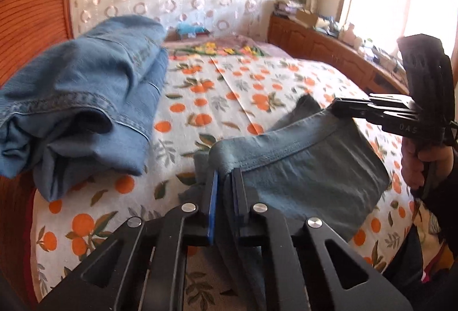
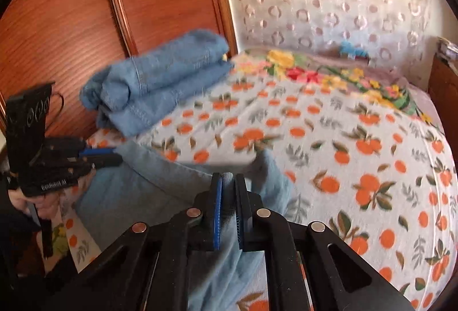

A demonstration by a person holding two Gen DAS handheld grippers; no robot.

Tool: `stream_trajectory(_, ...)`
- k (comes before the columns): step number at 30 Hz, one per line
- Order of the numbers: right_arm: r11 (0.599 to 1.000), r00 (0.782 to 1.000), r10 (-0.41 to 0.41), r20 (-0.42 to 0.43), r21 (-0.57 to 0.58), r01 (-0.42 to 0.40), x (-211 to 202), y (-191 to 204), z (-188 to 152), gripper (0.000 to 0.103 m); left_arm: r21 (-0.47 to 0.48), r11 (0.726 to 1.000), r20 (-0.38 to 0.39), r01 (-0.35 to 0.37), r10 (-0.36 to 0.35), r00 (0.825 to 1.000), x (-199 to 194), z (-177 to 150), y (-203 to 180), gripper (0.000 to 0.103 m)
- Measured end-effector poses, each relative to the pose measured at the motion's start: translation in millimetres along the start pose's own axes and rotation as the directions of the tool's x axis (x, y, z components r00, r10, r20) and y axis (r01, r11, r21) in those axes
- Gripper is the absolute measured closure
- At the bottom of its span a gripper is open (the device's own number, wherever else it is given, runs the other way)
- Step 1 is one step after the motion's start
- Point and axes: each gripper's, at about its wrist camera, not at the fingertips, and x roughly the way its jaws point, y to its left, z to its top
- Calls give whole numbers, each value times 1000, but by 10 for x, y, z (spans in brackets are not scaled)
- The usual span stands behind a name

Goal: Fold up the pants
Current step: 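Grasp the folded pants edge with both grippers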

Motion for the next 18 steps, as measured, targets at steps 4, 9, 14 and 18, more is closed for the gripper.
stream_trajectory(4, 1000, 1000, -22, -12, 8, 22, 87, -6, -16, 95, -7, 1000, -21, -15, 15, 1000, 52, -5, 26, 89)
stream_trajectory(9, 998, 996, -61, -59, 3, 61, 181, -32, -82, 79, -15, 999, -62, -38, 37, 997, 104, -43, 61, 70)
stream_trajectory(14, 999, 998, -45, -52, 2, 45, 76, -32, -82, 54, -16, 999, -71, -30, 29, 997, 47, -123, 64, 56)
stream_trajectory(18, 999, 995, -51, -82, -4, 51, 120, -70, -114, 49, -39, 999, -116, -32, 27, 993, 161, -164, 122, 55)
